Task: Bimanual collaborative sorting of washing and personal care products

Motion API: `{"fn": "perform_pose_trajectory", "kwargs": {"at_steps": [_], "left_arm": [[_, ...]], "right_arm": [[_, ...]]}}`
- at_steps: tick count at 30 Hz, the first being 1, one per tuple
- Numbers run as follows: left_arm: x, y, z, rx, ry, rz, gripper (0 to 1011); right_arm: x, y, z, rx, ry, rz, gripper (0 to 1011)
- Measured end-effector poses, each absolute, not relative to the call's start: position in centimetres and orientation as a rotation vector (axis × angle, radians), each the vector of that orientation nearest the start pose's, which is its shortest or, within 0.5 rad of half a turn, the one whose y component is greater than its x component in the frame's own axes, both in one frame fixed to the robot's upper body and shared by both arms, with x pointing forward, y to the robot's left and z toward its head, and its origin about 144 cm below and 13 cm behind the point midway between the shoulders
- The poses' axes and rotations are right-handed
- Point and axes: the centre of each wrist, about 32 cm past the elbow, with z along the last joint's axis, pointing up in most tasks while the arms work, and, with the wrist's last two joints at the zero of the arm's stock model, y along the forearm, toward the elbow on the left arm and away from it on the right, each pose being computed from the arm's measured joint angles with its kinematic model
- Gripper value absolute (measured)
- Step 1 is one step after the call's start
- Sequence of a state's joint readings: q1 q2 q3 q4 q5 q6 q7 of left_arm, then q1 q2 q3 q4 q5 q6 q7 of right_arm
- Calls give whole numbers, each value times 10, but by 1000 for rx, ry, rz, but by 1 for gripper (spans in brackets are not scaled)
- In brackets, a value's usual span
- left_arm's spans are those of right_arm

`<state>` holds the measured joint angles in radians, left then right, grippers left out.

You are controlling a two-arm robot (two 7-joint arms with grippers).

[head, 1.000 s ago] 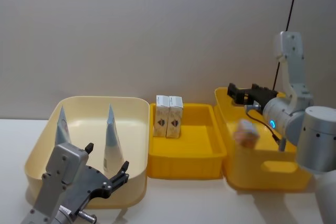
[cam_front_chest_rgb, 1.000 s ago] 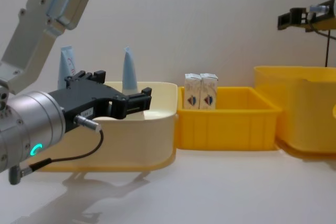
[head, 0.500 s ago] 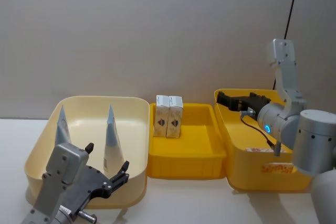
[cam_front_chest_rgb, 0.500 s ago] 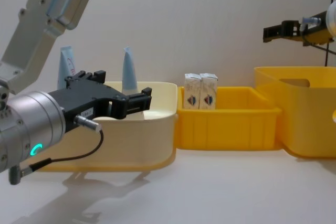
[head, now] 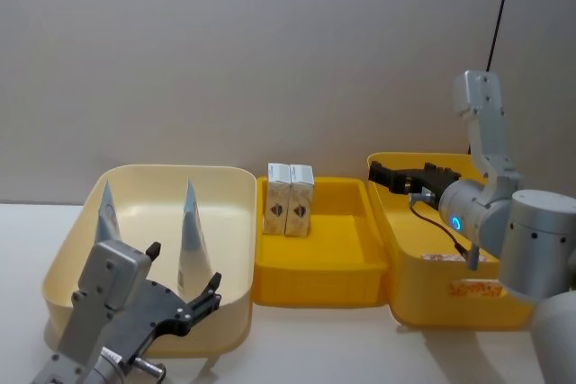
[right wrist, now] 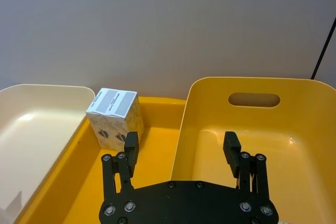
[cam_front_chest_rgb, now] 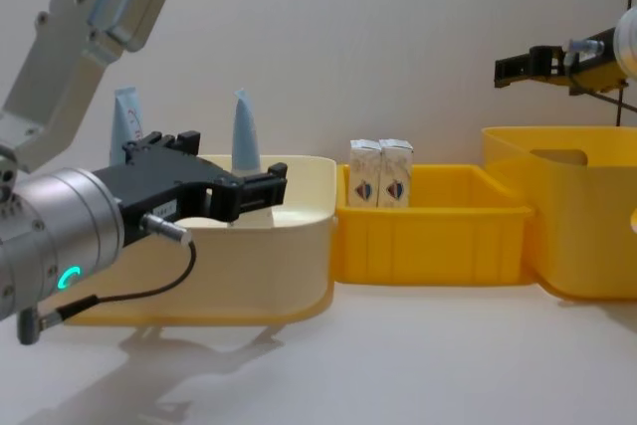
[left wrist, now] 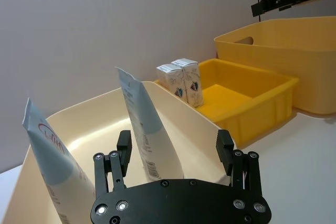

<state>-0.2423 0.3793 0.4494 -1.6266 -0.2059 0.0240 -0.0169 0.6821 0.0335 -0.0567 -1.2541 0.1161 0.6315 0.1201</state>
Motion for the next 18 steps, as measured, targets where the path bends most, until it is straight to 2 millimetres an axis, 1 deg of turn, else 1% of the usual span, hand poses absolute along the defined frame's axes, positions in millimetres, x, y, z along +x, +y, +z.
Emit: {"fn": "perform_pose_trajectory", "kwargs": {"at_steps": [12,18], "left_arm": [[503,199,1220,52,-207,1100,1003],[507,196,1230,79,-155,1097,1003]], "right_arm": [[623,-222,1320,-164,250,-1368,1001],[623,-222,1321,-165,251,-1367,1001]]}}
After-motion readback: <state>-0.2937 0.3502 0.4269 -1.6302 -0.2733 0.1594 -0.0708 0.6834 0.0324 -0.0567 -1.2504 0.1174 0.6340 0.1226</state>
